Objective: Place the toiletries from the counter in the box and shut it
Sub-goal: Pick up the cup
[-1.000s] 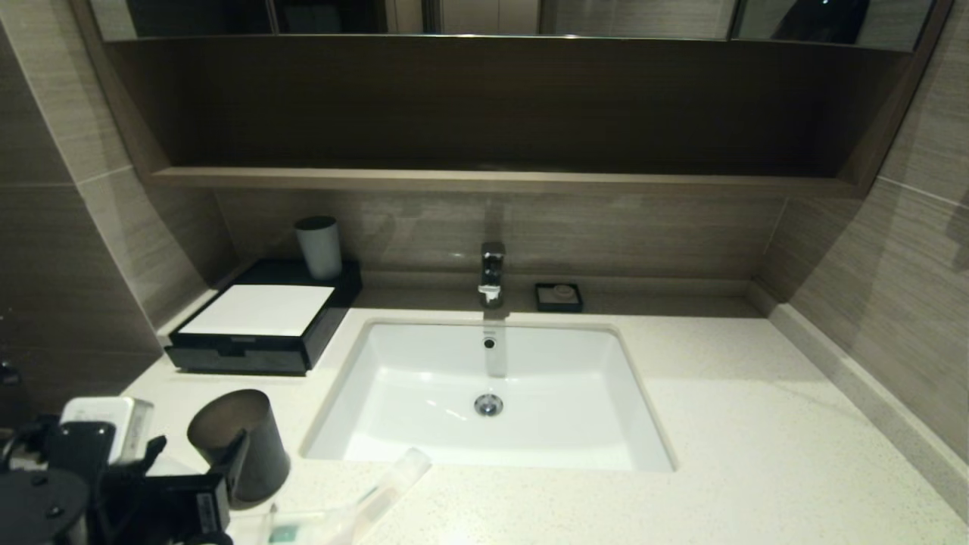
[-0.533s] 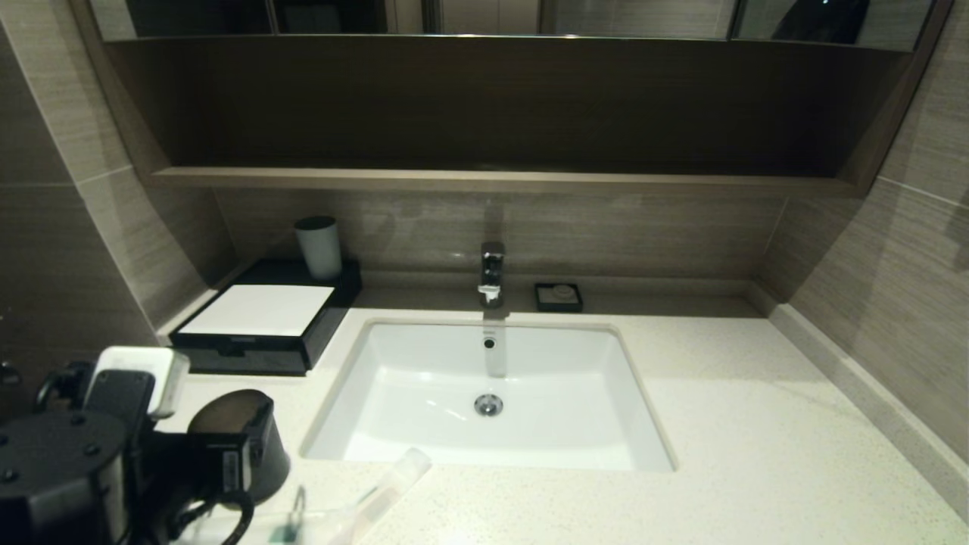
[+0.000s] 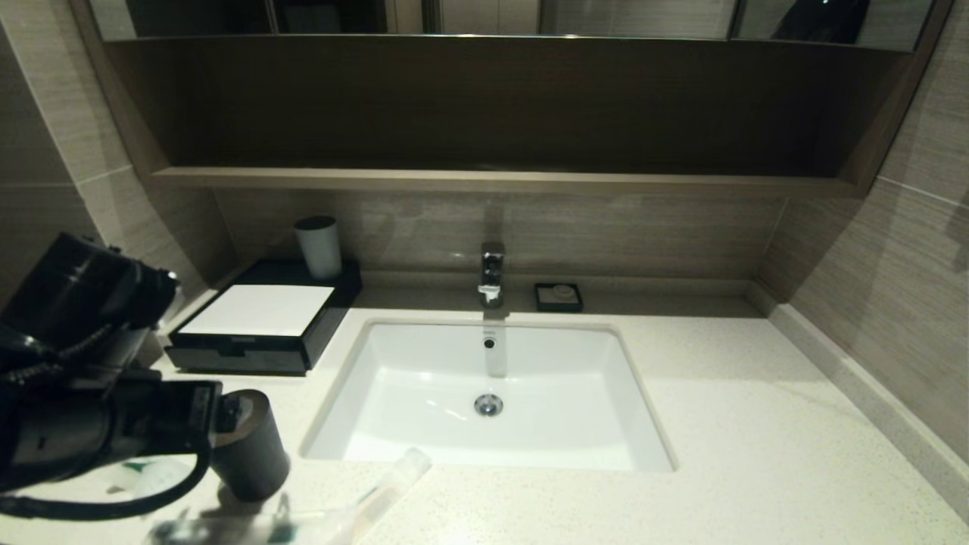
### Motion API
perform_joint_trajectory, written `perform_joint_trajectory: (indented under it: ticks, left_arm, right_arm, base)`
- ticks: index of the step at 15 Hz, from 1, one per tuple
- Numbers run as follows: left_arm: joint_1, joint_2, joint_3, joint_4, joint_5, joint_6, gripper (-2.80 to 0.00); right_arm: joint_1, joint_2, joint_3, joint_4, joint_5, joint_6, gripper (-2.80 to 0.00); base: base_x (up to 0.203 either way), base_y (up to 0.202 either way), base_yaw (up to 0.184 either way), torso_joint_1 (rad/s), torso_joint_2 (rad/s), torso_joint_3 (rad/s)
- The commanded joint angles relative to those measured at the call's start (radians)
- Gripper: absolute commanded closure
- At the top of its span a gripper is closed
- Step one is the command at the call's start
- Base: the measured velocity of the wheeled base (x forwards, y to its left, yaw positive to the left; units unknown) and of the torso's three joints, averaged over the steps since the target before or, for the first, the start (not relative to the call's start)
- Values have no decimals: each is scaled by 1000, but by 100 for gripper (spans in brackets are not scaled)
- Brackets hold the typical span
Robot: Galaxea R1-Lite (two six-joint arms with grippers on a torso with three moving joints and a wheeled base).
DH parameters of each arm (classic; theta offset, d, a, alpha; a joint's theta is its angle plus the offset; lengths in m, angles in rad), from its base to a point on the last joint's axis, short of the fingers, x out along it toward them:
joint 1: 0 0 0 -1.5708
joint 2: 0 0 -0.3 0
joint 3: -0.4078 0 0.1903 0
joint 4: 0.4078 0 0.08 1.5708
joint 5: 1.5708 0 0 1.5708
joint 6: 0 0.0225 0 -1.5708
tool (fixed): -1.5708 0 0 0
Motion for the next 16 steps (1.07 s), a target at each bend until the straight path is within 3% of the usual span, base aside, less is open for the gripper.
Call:
perform_joint_trajectory:
  ticks: [1,4,7,12,16]
  left_arm:
    - [43,45,-97,333,-108,-32,-280]
    - [151,65,-89,364,-165,-39,-280]
    - [270,73,-76,322,-284,-6,-280]
    - [269,78,-319,453,-352,-7,-280]
    - [307,140,-317,455,-364,-5,-280]
  right_arm:
    - [0,0,0,0,0,0,0]
    - [0,0,-1,0,0,0,0]
    - [0,0,0,0,0,0,0]
    - [0,0,0,0,0,0,0]
    - [0,0,-1,0,0,0,0]
  base:
    - [0,0,0,0,0,0]
    - [0,0,0,0,0,0]
    - [0,0,0,0,0,0]
    - [0,0,0,0,0,0]
    - [0,0,0,0,0,0]
